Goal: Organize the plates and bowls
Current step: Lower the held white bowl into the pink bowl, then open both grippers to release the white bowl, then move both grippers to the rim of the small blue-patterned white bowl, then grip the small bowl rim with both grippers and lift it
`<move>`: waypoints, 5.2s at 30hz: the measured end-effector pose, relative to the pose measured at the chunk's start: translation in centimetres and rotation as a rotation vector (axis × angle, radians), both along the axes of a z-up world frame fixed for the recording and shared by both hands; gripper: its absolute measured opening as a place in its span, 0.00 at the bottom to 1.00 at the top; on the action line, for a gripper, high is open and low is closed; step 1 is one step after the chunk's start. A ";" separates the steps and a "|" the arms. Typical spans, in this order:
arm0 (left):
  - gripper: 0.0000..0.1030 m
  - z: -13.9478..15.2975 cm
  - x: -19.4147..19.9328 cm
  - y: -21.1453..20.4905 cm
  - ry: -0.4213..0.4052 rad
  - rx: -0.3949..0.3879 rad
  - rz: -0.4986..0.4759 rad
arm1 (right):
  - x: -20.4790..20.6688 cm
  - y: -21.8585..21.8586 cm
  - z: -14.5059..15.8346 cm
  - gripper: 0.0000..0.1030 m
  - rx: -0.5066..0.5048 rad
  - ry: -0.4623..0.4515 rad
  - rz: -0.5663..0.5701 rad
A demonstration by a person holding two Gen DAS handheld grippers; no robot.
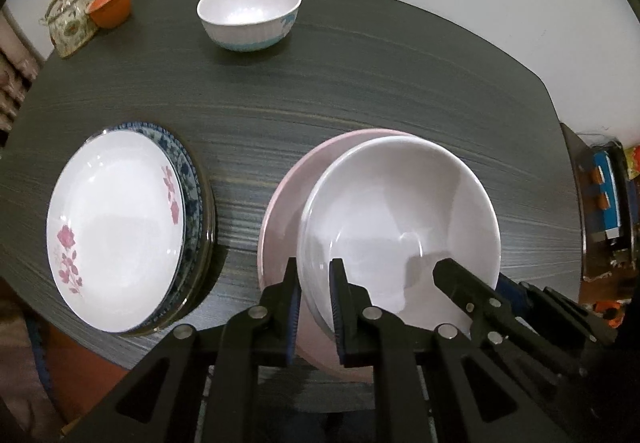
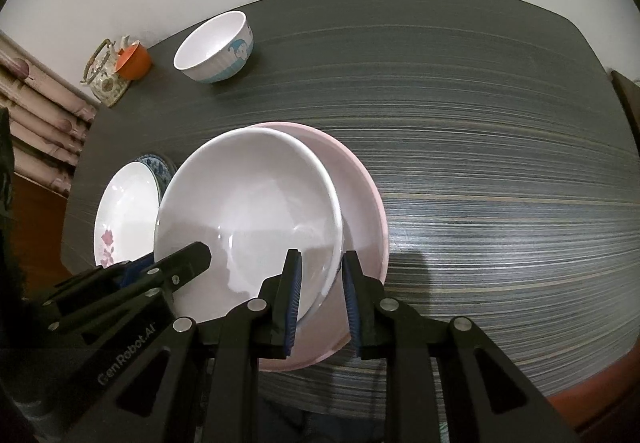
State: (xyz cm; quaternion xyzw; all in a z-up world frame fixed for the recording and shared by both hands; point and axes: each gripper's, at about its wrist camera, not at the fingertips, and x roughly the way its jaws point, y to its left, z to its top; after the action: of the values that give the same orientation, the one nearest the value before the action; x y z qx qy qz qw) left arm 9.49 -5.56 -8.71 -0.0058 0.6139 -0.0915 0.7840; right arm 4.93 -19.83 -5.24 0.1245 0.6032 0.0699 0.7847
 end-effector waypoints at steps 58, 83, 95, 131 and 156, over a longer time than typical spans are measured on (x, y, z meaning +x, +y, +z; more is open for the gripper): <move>0.24 0.5 -0.5 0.7 -0.011 -0.040 0.038 | -0.2 0.0 -0.8 0.25 0.056 0.013 -0.053; 0.41 4.4 2.8 4.9 -0.124 -0.097 0.062 | 3.2 -0.2 3.7 0.37 0.053 -0.120 0.001; 0.41 3.3 8.6 10.4 -0.142 -0.105 0.176 | 9.6 2.7 3.6 0.39 0.159 -0.180 0.085; 0.17 -2.9 25.7 10.8 -0.017 -0.197 0.244 | 26.3 9.3 -5.3 0.19 0.185 0.050 0.076; 0.17 6.8 12.0 6.3 -0.150 -0.152 0.112 | 12.2 2.3 6.0 0.19 0.232 -0.116 0.029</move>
State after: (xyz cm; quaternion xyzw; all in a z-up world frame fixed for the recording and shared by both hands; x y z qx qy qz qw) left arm 21.53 0.76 -1.91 -0.0927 0.5435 -0.0939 0.8289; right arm 17.18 -17.57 0.75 0.2016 0.5462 0.1576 0.7976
